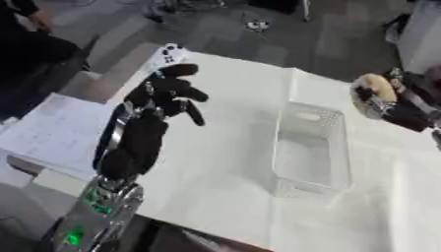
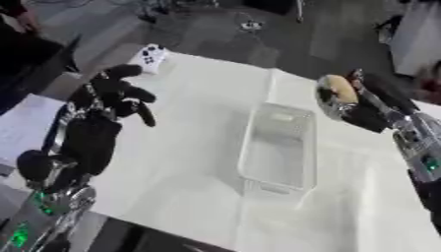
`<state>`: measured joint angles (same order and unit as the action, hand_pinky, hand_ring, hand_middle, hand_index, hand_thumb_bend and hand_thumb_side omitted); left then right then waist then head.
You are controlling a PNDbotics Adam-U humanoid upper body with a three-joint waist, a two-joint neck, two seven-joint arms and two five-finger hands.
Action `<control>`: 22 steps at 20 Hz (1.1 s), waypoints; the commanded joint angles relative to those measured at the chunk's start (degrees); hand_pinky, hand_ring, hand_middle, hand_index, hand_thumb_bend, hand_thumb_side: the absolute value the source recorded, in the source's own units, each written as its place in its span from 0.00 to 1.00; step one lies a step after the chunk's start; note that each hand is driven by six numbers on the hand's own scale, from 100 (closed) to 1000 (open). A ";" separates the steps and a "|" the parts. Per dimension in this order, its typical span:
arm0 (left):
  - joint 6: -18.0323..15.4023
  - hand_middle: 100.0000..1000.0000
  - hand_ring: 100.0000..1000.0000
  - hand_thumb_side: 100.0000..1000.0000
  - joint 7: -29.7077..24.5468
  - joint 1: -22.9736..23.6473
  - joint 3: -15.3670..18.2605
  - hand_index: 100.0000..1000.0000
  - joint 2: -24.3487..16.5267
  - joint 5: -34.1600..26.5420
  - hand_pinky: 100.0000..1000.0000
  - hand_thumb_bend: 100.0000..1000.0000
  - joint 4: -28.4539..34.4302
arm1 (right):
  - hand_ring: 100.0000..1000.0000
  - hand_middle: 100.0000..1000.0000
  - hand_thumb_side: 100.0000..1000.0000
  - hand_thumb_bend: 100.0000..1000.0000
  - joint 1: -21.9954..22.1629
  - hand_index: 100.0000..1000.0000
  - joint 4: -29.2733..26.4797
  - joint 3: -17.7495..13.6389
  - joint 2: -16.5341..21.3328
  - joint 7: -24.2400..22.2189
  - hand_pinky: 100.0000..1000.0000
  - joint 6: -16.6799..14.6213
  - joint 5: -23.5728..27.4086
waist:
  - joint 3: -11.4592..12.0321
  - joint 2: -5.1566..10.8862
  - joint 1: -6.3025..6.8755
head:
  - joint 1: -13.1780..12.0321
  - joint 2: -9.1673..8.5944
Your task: Pick up objects on the table and place them in the box.
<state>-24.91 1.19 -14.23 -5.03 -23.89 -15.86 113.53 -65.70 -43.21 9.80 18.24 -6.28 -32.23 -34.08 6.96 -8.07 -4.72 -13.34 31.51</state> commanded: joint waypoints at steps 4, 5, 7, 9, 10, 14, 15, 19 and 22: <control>0.08 0.77 0.63 0.74 -0.29 -1.91 0.63 0.71 -1.31 -1.69 0.38 0.64 1.07 | 0.00 0.00 1.00 0.00 -1.93 0.14 0.11 0.73 -0.38 -3.96 0.00 1.32 9.37 | 1.08 1.33 -0.07 | -1.71 0.25; 0.17 0.77 0.63 0.74 -0.29 -2.15 0.63 0.71 -1.34 -1.91 0.38 0.64 1.07 | 0.00 0.00 1.00 0.00 -1.90 0.15 0.35 0.79 -0.49 -4.65 0.00 1.68 11.03 | 1.28 1.38 -0.19 | -2.06 0.38; 0.38 0.77 0.63 0.74 -0.33 -2.58 0.58 0.71 -1.42 -2.30 0.38 0.64 1.07 | 0.00 0.00 1.00 0.00 -1.84 0.16 0.73 0.96 -0.64 -6.03 0.00 2.42 14.21 | 1.65 1.49 -0.42 | -2.56 0.63; 0.60 0.76 0.63 0.74 -0.46 -3.07 0.43 0.71 -1.50 -2.69 0.38 0.65 1.07 | 0.00 0.00 1.00 0.00 -1.74 0.17 1.05 1.24 -0.74 -7.58 0.00 3.20 17.41 | 2.02 1.61 -0.67 | -3.03 0.94; 0.70 0.76 0.63 0.74 -0.55 -3.23 0.39 0.71 -1.52 -2.86 0.38 0.65 1.07 | 0.00 0.00 1.00 0.00 -1.73 0.17 1.09 1.38 -0.71 -8.34 0.00 3.56 18.81 | 2.14 1.64 -0.75 | -3.16 1.03; 0.95 0.76 0.63 0.74 -0.79 -3.93 0.33 0.71 -1.55 -3.45 0.39 0.65 1.07 | 0.00 0.00 1.00 0.00 -1.55 0.18 1.12 1.84 -0.68 -10.72 0.00 4.58 22.58 | 2.78 1.72 -1.12 | -4.11 1.71; 1.00 0.76 0.63 0.74 -0.79 -4.04 0.37 0.71 -1.58 -3.55 0.39 0.65 1.07 | 0.00 0.00 1.00 0.00 -1.48 0.19 1.25 1.84 -0.72 -11.11 0.00 4.87 23.42 | 2.92 1.74 -1.19 | -4.26 1.77; 1.25 0.76 0.63 0.74 -0.72 -4.38 0.39 0.71 -1.67 -3.70 0.39 0.65 1.07 | 0.00 0.00 1.00 0.00 -1.38 0.19 1.34 2.02 -0.74 -12.51 0.00 5.37 25.67 | 3.25 1.79 -1.41 | -4.60 1.75; 1.33 0.76 0.63 0.73 -0.79 -4.64 0.32 0.71 -1.67 -3.83 0.39 0.65 1.07 | 0.00 0.00 1.00 0.00 -1.35 0.20 1.16 2.16 -0.74 -12.91 0.00 5.21 25.97 | 3.47 1.84 -1.53 | -4.65 1.93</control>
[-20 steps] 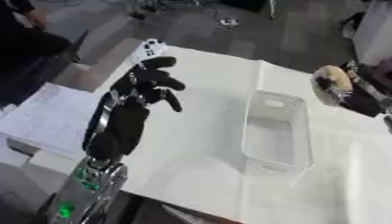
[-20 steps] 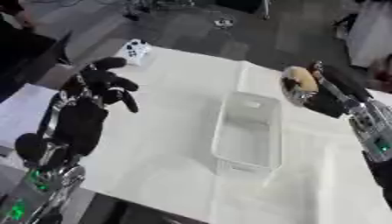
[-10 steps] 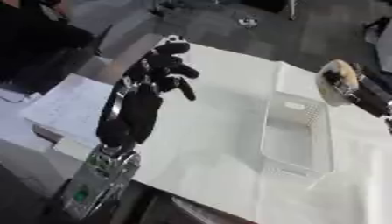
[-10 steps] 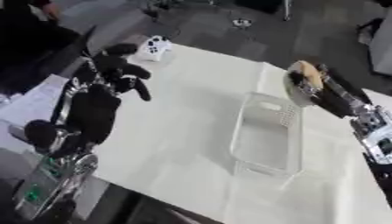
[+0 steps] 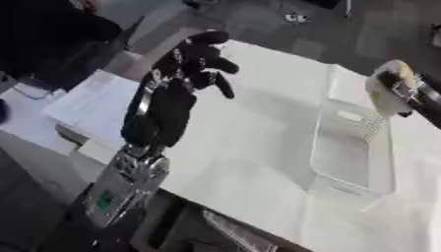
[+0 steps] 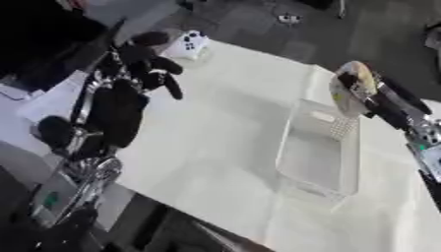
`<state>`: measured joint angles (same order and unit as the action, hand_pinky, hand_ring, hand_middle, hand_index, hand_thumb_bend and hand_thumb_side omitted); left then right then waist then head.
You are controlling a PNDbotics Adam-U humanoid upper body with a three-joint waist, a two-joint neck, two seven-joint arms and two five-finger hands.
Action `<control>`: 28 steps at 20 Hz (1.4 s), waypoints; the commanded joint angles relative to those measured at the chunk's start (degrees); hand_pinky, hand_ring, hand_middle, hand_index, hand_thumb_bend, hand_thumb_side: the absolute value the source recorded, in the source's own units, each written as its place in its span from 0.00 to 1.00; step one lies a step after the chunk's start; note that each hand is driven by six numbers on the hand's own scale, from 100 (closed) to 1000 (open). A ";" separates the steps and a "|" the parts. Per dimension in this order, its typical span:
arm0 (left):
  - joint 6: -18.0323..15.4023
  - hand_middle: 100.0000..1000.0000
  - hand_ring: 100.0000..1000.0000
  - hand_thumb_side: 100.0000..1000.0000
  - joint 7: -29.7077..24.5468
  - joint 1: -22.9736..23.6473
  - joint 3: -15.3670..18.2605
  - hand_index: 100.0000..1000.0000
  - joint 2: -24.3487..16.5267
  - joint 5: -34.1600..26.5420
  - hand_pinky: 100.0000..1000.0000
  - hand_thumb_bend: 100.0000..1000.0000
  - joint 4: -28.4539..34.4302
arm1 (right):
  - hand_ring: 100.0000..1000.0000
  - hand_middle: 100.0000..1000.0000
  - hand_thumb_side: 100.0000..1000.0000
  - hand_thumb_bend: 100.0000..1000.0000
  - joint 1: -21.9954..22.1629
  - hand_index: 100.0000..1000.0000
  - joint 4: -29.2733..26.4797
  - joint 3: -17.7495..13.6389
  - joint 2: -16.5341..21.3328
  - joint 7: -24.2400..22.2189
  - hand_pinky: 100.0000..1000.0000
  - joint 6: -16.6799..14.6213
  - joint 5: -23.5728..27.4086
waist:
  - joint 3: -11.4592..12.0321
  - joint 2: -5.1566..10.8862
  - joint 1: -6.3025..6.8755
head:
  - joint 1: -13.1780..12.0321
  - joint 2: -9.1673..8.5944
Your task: Pick up objects on the table and place them in the box.
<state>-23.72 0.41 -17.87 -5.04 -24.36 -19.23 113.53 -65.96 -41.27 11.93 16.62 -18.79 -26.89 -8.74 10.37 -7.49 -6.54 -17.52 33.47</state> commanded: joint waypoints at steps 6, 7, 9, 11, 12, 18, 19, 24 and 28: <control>0.32 0.76 0.63 0.73 -0.08 -1.11 0.35 0.70 -1.25 -0.66 0.39 0.65 1.07 | 0.15 0.26 1.00 0.10 -0.92 0.57 -0.77 0.27 1.17 -1.91 0.00 -0.77 -0.52 | 0.11 1.37 0.18 | -0.64 0.22; 0.33 0.76 0.63 0.74 -0.09 -1.09 0.35 0.71 -1.26 -0.66 0.39 0.65 1.07 | 0.34 0.43 1.00 0.14 -0.89 0.69 -0.65 0.31 1.15 -3.17 0.00 -0.70 -0.70 | 0.10 1.39 0.19 | -0.65 0.26; 0.31 0.76 0.63 0.74 -0.12 -1.04 0.36 0.71 -1.27 -0.65 0.39 0.65 1.07 | 0.47 0.55 1.00 0.17 -0.87 0.79 -0.46 0.13 1.04 -6.00 0.13 -0.72 -0.15 | 0.08 1.40 0.21 | -0.67 0.30; 0.29 0.76 0.63 0.74 -0.13 -1.01 0.36 0.71 -1.26 -0.64 0.39 0.65 1.07 | 0.57 0.64 1.00 0.20 -0.85 0.84 -0.40 -0.08 1.03 -8.41 0.28 -0.91 1.08 | 0.06 1.38 0.24 | -0.67 0.32; 0.28 0.77 0.63 0.74 -0.14 -0.98 0.36 0.71 -1.26 -0.63 0.39 0.65 1.07 | 0.60 0.66 1.00 0.21 -0.85 0.85 -0.42 -0.18 1.09 -9.32 0.31 -1.07 1.72 | 0.02 1.37 0.25 | -0.68 0.36; 0.22 0.77 0.63 0.74 0.07 -0.80 0.39 0.70 -1.33 -0.56 0.39 0.65 1.07 | 0.72 0.75 1.00 0.29 -0.96 0.91 -0.75 -0.56 1.85 -11.27 0.55 -1.84 2.23 | -0.20 1.43 0.25 | -0.75 0.41; 0.22 0.77 0.63 0.74 0.05 -0.77 0.37 0.70 -1.33 -0.54 0.39 0.65 1.07 | 0.73 0.75 1.00 0.30 -0.96 0.91 -0.78 -0.62 1.87 -11.28 0.57 -1.95 2.08 | -0.23 1.44 0.26 | -0.75 0.41; 0.18 0.77 0.63 0.74 -0.04 -0.58 0.38 0.70 -1.35 -0.43 0.39 0.65 1.07 | 0.75 0.77 1.00 0.34 -0.90 0.91 -1.07 -0.71 2.14 -11.04 0.63 -2.65 -0.03 | -0.45 1.46 0.34 | -0.64 0.40; 0.17 0.77 0.63 0.74 -0.07 -0.42 0.40 0.70 -1.36 -0.29 0.39 0.65 1.07 | 0.76 0.80 1.00 0.39 -0.90 0.92 -1.29 -0.89 2.46 -10.81 0.69 -3.25 -1.78 | -0.62 1.43 0.40 | -0.61 0.45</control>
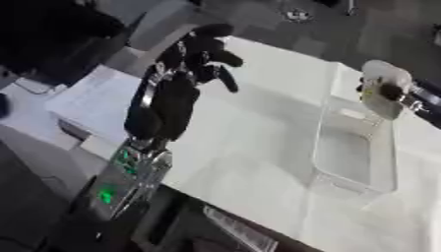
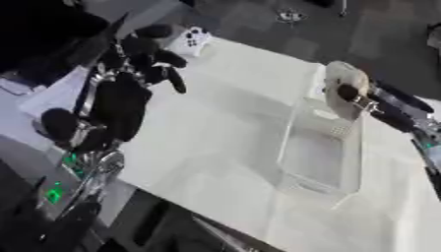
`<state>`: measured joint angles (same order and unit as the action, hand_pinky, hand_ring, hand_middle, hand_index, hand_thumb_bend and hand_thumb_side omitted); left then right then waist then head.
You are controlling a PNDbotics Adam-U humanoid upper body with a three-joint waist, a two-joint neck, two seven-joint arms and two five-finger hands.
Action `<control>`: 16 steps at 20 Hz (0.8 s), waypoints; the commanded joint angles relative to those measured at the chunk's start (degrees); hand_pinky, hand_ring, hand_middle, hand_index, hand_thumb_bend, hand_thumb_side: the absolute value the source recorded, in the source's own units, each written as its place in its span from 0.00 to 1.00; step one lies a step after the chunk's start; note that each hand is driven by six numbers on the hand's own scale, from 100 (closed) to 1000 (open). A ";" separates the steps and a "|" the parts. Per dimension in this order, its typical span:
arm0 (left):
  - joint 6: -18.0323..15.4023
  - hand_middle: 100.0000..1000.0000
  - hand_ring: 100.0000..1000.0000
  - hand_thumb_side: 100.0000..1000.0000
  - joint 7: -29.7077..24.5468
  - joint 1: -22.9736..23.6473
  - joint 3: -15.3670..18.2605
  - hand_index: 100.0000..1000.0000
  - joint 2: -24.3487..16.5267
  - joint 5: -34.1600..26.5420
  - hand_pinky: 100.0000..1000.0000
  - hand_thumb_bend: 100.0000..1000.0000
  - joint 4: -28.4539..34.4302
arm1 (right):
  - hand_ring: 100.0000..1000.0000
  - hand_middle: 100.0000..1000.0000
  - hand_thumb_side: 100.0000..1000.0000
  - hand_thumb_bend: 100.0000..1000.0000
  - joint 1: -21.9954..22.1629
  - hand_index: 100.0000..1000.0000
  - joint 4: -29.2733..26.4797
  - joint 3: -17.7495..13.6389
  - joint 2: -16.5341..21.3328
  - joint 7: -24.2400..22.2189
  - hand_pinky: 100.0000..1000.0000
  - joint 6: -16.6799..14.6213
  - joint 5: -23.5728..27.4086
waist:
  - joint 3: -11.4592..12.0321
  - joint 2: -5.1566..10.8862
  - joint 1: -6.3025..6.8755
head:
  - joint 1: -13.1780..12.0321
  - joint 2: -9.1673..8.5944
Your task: Pick up objects on the table and place them in the box.
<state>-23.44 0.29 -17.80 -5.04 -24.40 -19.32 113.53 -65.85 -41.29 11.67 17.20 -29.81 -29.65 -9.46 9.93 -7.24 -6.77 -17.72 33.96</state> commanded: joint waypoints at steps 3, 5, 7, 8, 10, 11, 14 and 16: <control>-0.10 0.77 0.63 0.74 0.04 -0.43 0.38 0.70 -1.31 -0.10 0.39 0.65 1.07 | 0.83 0.79 1.00 0.54 -1.19 0.95 -2.10 -0.95 2.39 1.37 0.81 -1.28 -4.53 | -0.25 1.14 0.64 | -0.41 -0.01; -0.09 0.77 0.63 0.74 0.04 -0.44 0.36 0.70 -1.29 -0.06 0.39 0.65 1.07 | 0.85 0.81 1.00 0.58 -1.33 0.97 -2.77 -1.28 2.66 2.79 0.85 -1.86 -8.34 | -0.24 1.11 0.65 | -0.39 -0.02; -0.10 0.77 0.63 0.74 0.05 -0.46 0.35 0.70 -1.28 -0.07 0.39 0.65 1.07 | 0.88 0.82 1.00 0.65 -1.50 0.98 -3.17 -1.91 2.86 4.84 0.90 -2.38 -11.64 | -0.25 1.11 0.65 | -0.40 -0.03; -0.10 0.77 0.63 0.74 0.04 -0.47 0.33 0.70 -1.29 -0.07 0.39 0.65 1.07 | 0.89 0.83 1.00 0.67 -1.60 0.98 -3.30 -2.30 3.00 6.36 0.91 -2.54 -13.30 | -0.25 1.10 0.65 | -0.45 -0.05; -0.10 0.77 0.63 0.74 0.01 -0.52 0.30 0.70 -1.27 -0.11 0.39 0.65 1.07 | 0.91 0.85 1.00 0.70 -1.63 1.00 -3.28 -2.82 3.06 9.46 0.93 -2.86 -16.26 | -0.22 1.09 0.64 | -0.49 -0.08; -0.10 0.77 0.63 0.74 0.00 -0.54 0.29 0.70 -1.27 -0.13 0.39 0.65 1.07 | 0.90 0.84 1.00 0.69 -1.61 0.99 -3.16 -2.94 3.04 10.69 0.92 -3.02 -17.41 | -0.21 1.08 0.64 | -0.49 -0.09; -0.10 0.77 0.63 0.74 -0.01 -0.57 0.28 0.70 -1.27 -0.17 0.39 0.65 1.07 | 0.91 0.85 1.00 0.76 -1.47 1.00 -2.66 -3.26 3.07 13.89 0.93 -3.06 -20.19 | -0.19 1.07 0.62 | -0.53 -0.12; -0.10 0.77 0.63 0.74 -0.02 -0.57 0.29 0.70 -1.27 -0.18 0.39 0.65 1.07 | 0.91 0.85 1.00 0.75 -1.38 0.99 -2.28 -3.27 3.05 15.08 0.92 -3.01 -21.69 | -0.20 1.07 0.62 | -0.56 -0.12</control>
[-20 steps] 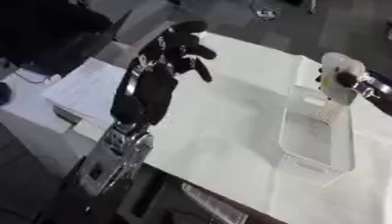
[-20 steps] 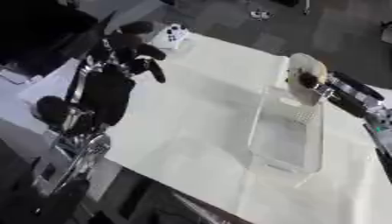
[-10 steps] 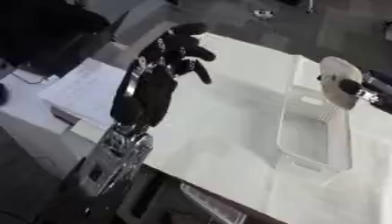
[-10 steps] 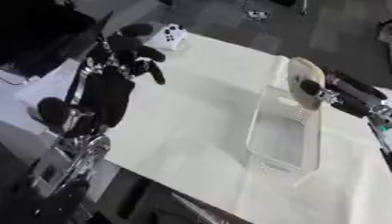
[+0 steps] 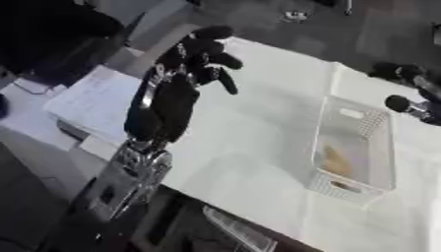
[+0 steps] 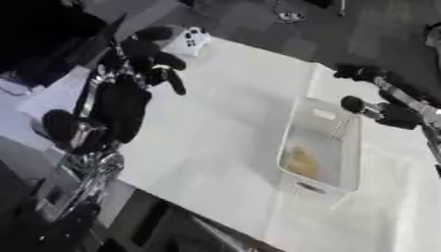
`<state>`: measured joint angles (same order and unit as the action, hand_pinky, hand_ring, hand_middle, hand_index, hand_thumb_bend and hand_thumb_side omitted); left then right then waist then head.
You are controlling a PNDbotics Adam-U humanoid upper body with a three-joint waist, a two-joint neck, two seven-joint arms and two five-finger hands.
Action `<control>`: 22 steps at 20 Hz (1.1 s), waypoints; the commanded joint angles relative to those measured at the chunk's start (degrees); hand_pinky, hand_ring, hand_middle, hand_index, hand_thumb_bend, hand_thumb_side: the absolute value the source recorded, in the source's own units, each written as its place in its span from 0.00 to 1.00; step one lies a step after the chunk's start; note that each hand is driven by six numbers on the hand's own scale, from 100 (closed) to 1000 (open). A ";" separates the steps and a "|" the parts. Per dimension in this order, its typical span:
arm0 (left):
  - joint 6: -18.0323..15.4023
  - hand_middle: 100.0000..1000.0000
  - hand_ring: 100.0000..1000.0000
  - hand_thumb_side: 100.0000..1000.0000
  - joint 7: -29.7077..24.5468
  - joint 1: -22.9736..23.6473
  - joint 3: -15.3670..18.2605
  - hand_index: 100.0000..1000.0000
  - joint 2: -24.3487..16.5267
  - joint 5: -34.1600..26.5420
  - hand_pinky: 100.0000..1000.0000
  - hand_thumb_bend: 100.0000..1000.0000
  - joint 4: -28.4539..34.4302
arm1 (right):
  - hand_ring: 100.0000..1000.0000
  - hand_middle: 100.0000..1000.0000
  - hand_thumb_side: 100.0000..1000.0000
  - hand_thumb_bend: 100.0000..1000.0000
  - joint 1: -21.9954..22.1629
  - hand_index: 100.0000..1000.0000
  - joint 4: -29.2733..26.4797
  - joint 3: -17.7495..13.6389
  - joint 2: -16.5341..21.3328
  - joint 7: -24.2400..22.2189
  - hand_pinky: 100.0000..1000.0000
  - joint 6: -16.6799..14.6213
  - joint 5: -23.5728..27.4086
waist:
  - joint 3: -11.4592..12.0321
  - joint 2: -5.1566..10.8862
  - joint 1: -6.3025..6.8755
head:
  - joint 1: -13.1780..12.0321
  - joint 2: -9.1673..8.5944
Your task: Pick up objects on the table and place them in the box.
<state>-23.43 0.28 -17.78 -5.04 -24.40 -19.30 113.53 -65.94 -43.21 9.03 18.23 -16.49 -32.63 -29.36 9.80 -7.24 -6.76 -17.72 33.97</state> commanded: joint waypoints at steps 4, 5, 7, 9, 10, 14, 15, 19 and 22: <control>-0.09 0.77 0.63 0.74 -0.02 -0.48 0.31 0.70 -1.27 -0.14 0.39 0.65 1.07 | 0.90 0.84 1.00 0.72 -1.10 0.99 0.12 -0.72 1.98 2.87 0.91 -0.03 -3.31 | -0.18 1.08 0.67 | -0.47 -0.17; -0.08 0.77 0.63 0.74 0.01 -0.39 0.33 0.70 -1.26 -0.11 0.39 0.65 1.07 | 0.89 0.84 1.00 0.70 -1.02 0.98 0.10 -0.75 2.07 3.17 0.90 -0.09 -3.33 | -0.29 1.13 0.69 | -0.30 -0.35; -0.02 0.77 0.63 0.74 0.08 -0.11 0.38 0.70 -1.30 -0.01 0.39 0.65 1.07 | 0.87 0.82 1.00 0.65 -0.74 0.96 -0.37 -0.71 2.73 4.05 0.87 -0.37 -2.51 | -0.68 1.29 0.72 | 0.52 -2.05; 0.05 0.77 0.63 0.75 0.22 0.27 0.49 0.70 -1.38 0.15 0.39 0.65 1.07 | 0.83 0.79 1.00 0.53 -0.32 0.91 -1.37 -0.50 4.07 5.01 0.79 -0.49 -0.62 | -1.25 1.44 0.75 | 1.45 -5.31; 0.08 0.77 0.63 0.75 0.29 0.50 0.55 0.70 -1.44 0.24 0.39 0.65 1.07 | 0.79 0.75 1.00 0.50 -0.07 0.87 -1.91 -0.49 4.93 5.45 0.71 -0.18 0.49 | -1.57 1.54 0.80 | 1.75 -6.85; -0.01 0.77 0.63 0.75 0.57 1.61 0.79 0.70 -1.68 0.83 0.38 0.65 1.07 | 0.50 0.54 1.00 0.24 3.54 0.70 -7.66 -0.58 9.08 10.07 0.22 1.27 9.61 | -2.97 1.98 1.19 | 2.42 -11.08; -0.05 0.77 0.63 0.75 0.64 1.97 0.85 0.70 -1.76 1.00 0.38 0.64 1.07 | 0.46 0.50 1.00 0.13 5.26 0.68 -10.55 -0.17 10.36 11.29 0.17 1.82 12.96 | -3.36 2.09 1.29 | 2.56 -11.87; -0.07 0.77 0.63 0.76 0.88 3.55 0.98 0.70 -2.10 2.10 0.38 0.63 1.07 | 0.37 0.44 1.00 0.00 14.96 0.62 -26.20 0.97 14.77 16.40 0.07 6.11 26.02 | -4.76 2.36 1.70 | 1.91 -15.69; -0.24 0.77 0.63 0.77 1.12 4.27 1.10 0.70 -2.05 2.89 0.38 0.63 1.07 | 0.32 0.39 1.00 0.00 22.68 0.58 -37.94 0.25 15.48 21.81 0.03 8.54 34.84 | -5.32 2.19 2.22 | -2.06 -19.46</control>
<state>-23.59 1.14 -13.16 -4.64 -25.37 -16.94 113.53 -42.81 -76.04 10.02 31.54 3.29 -24.90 1.93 4.48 -5.85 -4.81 -18.36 16.44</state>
